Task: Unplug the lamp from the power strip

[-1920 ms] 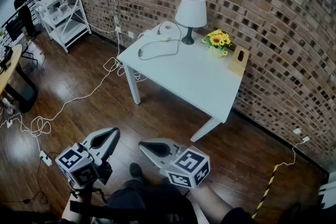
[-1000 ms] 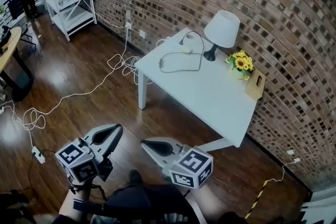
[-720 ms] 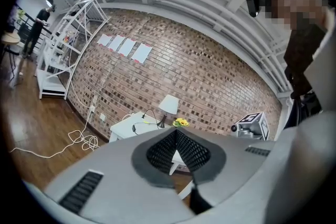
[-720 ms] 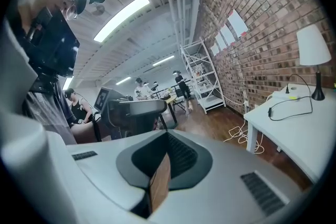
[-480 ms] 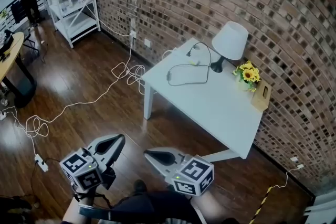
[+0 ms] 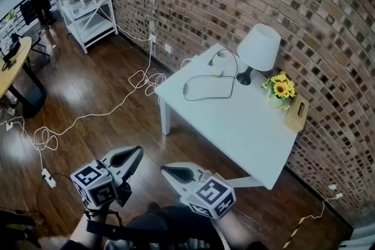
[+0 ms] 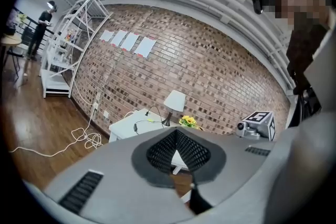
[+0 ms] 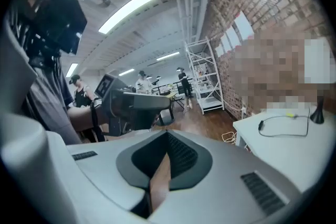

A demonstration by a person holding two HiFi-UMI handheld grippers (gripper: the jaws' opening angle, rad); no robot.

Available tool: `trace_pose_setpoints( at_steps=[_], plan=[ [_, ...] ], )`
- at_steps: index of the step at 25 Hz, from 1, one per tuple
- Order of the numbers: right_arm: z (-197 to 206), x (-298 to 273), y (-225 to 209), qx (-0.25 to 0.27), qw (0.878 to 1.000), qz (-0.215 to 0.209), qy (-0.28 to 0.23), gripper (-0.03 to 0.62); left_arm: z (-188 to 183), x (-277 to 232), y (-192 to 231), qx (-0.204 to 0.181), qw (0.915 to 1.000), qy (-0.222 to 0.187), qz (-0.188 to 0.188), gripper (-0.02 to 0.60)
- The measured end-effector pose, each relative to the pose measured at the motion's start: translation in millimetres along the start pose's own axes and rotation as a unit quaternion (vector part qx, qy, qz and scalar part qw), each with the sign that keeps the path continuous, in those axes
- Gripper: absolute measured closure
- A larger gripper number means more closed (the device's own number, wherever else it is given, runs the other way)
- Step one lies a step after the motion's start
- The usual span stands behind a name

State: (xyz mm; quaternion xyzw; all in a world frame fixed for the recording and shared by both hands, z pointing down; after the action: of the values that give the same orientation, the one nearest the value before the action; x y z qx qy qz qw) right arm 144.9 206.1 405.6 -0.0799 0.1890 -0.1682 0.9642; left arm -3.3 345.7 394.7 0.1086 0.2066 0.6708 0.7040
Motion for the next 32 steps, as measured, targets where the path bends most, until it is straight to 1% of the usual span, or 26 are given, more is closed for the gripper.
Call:
trace_pose_setpoints(
  at_steps=[1,2,5,7,10,14,16,19,22,24,27,29,32],
  plan=[
    [-1.0,2.9,-6.2,0.007,1.000,-0.008,0.003,0.605,-0.6,-8.2,-2.6,-0.015,0.9999,0.002,0.001,0.572],
    [-2.8,5.8,-14.4,-0.002,1.000,-0.018,0.000,0.605,-4.9,-17.4,-9.7,-0.018,0.9998,0.004,0.003,0.572],
    [-9.4,13.4,-44.0,-0.067,0.997,-0.041,-0.020,0.605,-18.3,-42.3,-25.5,-0.021,0.9997,0.008,0.002,0.572],
    [-11.6,17.3,-57.6,-0.084,0.995,-0.055,-0.024,0.606,-21.0,-51.8,-29.6,-0.025,0.9996,0.008,-0.008,0.572],
    [-11.3,23.7,-74.9,-0.080,0.994,-0.068,-0.020,0.605,-19.5,-66.9,-32.5,-0.023,0.9993,0.011,-0.028,0.572],
    [-10.0,30.4,-94.8,-0.094,0.992,-0.086,-0.027,0.606,-22.6,-89.8,-36.8,-0.030,0.9984,0.018,-0.044,0.572],
    [-8.1,33.6,-102.7,-0.096,0.990,-0.095,-0.027,0.605,-24.1,-100.2,-38.8,-0.029,0.9983,0.021,-0.045,0.572],
    [-5.0,39.6,-116.5,-0.109,0.988,-0.107,-0.026,0.606,-26.3,-117.9,-47.1,-0.025,0.9986,0.027,-0.037,0.572],
    [-4.3,41.1,-130.9,-0.127,0.985,-0.112,-0.028,0.606,-28.7,-126.2,-46.8,-0.043,0.9978,0.029,-0.042,0.572],
    [-8.6,40.1,-137.8,-0.129,0.984,-0.114,-0.038,0.606,-29.8,-126.6,-40.8,-0.066,0.9965,0.025,-0.045,0.572],
    [-22.3,34.6,-143.8,-0.124,0.983,-0.123,-0.065,0.606,-44.8,-129.1,-43.3,-0.064,0.9969,0.007,-0.046,0.572],
    [-32.1,30.1,-144.6,-0.115,0.982,-0.128,-0.081,0.606,-51.5,-126.5,-38.8,-0.072,0.9963,-0.003,-0.048,0.572],
    [-41.9,25.1,-144.5,-0.098,0.983,-0.129,-0.090,0.606,-57.2,-123.7,-27.6,-0.075,0.9959,-0.012,-0.049,0.572]
  ],
)
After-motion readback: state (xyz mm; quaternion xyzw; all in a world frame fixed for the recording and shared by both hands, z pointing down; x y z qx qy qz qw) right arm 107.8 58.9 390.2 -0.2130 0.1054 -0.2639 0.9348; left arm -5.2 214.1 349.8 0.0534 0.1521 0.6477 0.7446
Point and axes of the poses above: the fingertips, and each gripper's own axes: x backward along the fingers, y to its left, z out of its underside, the point moved 9 cm from there along x, backward along the fingers, and after that the axes turned 3 degrees about z, right-handed, at the moved point
